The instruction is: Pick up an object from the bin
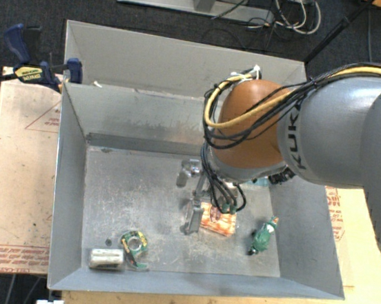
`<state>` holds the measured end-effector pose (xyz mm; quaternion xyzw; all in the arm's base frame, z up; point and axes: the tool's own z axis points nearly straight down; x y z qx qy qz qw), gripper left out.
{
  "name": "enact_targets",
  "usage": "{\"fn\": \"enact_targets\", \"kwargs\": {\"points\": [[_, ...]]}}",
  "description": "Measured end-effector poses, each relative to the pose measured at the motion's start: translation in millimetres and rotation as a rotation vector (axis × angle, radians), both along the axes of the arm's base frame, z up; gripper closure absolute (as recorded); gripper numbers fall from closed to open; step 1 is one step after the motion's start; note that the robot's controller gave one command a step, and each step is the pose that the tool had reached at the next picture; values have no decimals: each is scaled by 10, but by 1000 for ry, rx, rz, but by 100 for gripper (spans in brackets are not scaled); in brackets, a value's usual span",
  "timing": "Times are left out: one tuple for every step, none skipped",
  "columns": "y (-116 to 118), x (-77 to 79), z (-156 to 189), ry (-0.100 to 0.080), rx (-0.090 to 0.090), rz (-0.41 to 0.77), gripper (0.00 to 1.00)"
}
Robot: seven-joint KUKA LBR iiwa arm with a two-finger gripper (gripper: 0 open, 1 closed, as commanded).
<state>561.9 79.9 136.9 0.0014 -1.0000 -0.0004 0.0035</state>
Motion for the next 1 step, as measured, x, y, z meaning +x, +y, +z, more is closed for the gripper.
{"fn": "enact_targets", "kwargs": {"points": [[-3,16,47,-7,1,-2,0]]}}
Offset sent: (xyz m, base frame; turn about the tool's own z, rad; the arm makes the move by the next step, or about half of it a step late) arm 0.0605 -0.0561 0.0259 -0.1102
